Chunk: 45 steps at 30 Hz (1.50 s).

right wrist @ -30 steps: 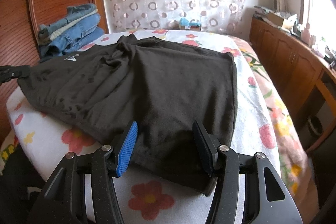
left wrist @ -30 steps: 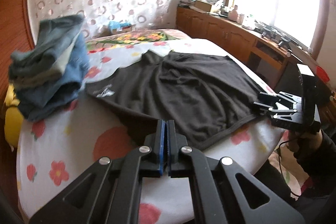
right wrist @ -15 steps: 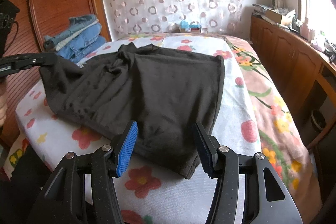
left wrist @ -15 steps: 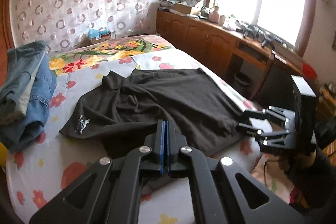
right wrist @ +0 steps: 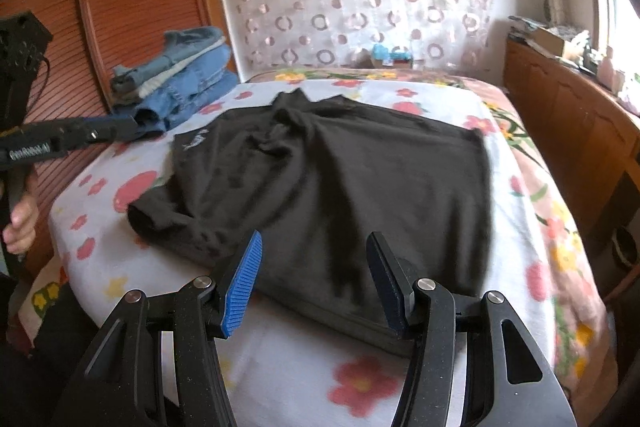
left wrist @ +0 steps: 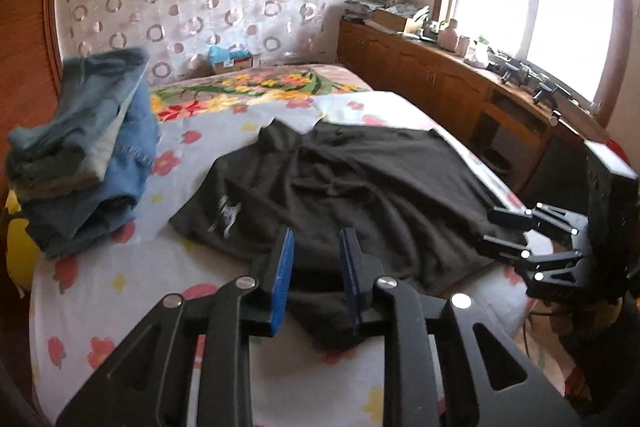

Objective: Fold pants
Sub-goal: 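Grasp the hem of one shorts leg with the right gripper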

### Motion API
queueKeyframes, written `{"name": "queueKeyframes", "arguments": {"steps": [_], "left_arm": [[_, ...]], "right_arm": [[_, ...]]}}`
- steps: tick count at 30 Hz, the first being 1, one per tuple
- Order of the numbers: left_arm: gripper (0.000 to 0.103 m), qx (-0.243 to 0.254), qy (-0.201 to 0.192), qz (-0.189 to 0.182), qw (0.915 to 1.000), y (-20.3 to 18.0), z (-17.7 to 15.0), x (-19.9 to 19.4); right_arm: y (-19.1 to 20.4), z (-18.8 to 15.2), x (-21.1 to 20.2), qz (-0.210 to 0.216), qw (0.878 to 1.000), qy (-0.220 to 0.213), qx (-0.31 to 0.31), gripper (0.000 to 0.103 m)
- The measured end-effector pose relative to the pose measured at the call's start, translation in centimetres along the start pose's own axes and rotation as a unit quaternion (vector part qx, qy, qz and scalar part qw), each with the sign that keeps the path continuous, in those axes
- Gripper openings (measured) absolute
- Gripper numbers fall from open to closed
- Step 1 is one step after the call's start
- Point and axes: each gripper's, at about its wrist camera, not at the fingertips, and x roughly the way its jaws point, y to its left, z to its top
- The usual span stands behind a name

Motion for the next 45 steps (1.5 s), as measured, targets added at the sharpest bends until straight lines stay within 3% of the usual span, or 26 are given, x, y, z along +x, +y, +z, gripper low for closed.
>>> {"name": "queueKeyframes", "arguments": {"steps": [13,21,28,31,37,45], "left_arm": [[0.022,-0.014,0.042,-0.005,0.999,2.8,-3.6,2.2],[0.022,-0.025,0.065,0.015,0.9975,4.5,-5.2,3.5],[0.028,-0.014,0.053,0.02,0.9983,4.6,-5.9,3.0],[0.034,-0.017,0.046,0.016,0.9987,4.7,-6.2,2.8],[0.037,-0.016,0.03,0.016,0.9993,4.5,-6.6,2.5],[0.037,0.008,0.035,0.041,0.9985,3.6,-6.3,2.7]], "right_arm": [[5.2,2.3,3.4,0.055,0.998,0.025,-0.016,0.047],[7.3,2.2,5.0,0.057,0.997,0.05,-0.031,0.043],[8.6,1.5,6.1,0.057,0.995,0.068,-0.044,0.04],[8.6,1.1,6.6,0.057,0.995,0.075,-0.042,0.035],[8.2,1.1,6.6,0.069,0.994,0.071,-0.036,0.008],[8.0,2.1,5.1,0.063,0.997,0.028,-0.039,0.001]]}}
